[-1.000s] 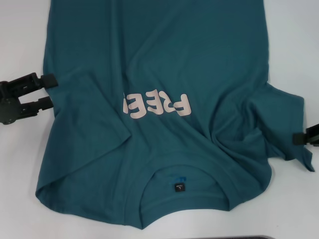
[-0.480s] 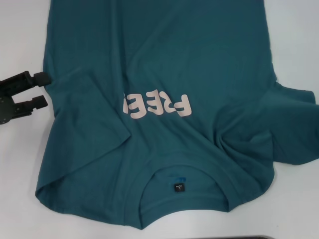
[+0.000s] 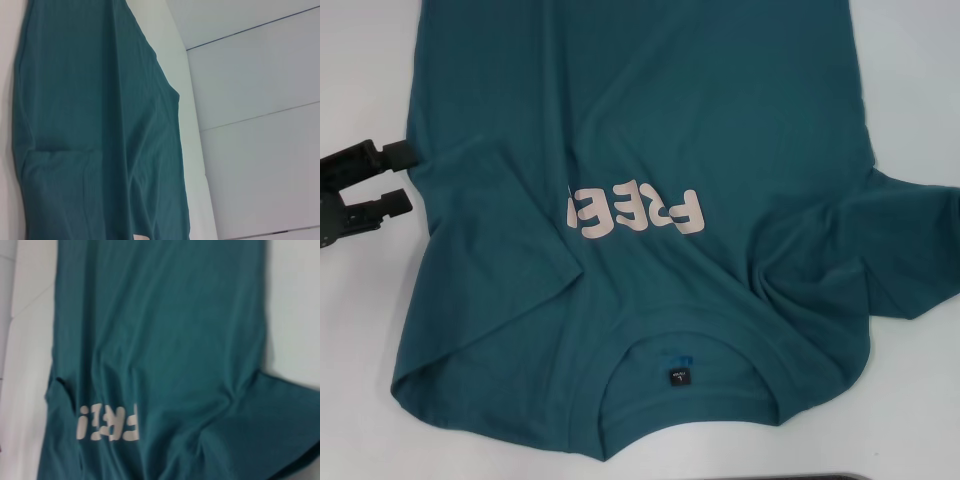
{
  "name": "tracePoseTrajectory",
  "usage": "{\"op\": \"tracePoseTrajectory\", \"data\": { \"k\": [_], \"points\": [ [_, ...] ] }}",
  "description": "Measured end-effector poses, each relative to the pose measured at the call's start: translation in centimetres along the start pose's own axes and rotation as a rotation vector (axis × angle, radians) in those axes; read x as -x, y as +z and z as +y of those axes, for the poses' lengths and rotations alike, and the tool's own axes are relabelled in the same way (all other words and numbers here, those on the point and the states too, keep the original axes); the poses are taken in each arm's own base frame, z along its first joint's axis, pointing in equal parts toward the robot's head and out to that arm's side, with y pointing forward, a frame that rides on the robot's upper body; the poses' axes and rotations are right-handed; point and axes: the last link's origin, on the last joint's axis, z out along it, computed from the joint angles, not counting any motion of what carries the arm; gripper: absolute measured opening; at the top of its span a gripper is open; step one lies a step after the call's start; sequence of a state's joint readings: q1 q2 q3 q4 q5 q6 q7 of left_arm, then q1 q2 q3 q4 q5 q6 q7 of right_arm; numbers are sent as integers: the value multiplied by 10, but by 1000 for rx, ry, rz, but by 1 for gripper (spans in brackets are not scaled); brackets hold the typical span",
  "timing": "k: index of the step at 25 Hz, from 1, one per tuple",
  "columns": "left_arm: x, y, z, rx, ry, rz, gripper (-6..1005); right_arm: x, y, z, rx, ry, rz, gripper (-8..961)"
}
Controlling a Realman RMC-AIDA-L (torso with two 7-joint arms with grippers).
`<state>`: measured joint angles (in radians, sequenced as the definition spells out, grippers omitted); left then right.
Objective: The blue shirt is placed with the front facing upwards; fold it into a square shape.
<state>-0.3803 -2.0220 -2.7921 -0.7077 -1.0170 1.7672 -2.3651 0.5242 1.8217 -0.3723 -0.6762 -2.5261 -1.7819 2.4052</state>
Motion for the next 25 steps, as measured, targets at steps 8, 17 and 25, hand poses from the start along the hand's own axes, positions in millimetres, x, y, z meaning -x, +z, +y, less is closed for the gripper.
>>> {"op": "tracePoseTrajectory", "data": {
  "k": [8,17,25],
  "points": [
    [-1,-1,0,1,-2,9,933,16,-7,15,21,-31,-24,42],
    [0,-6,-2,-5,-8,19,933,22,-5,22,7,-61,3,51],
    [1,-7,-3,-6,-12,20,933,21,-20,8,-39,-21,-59,60]
  ]
}}
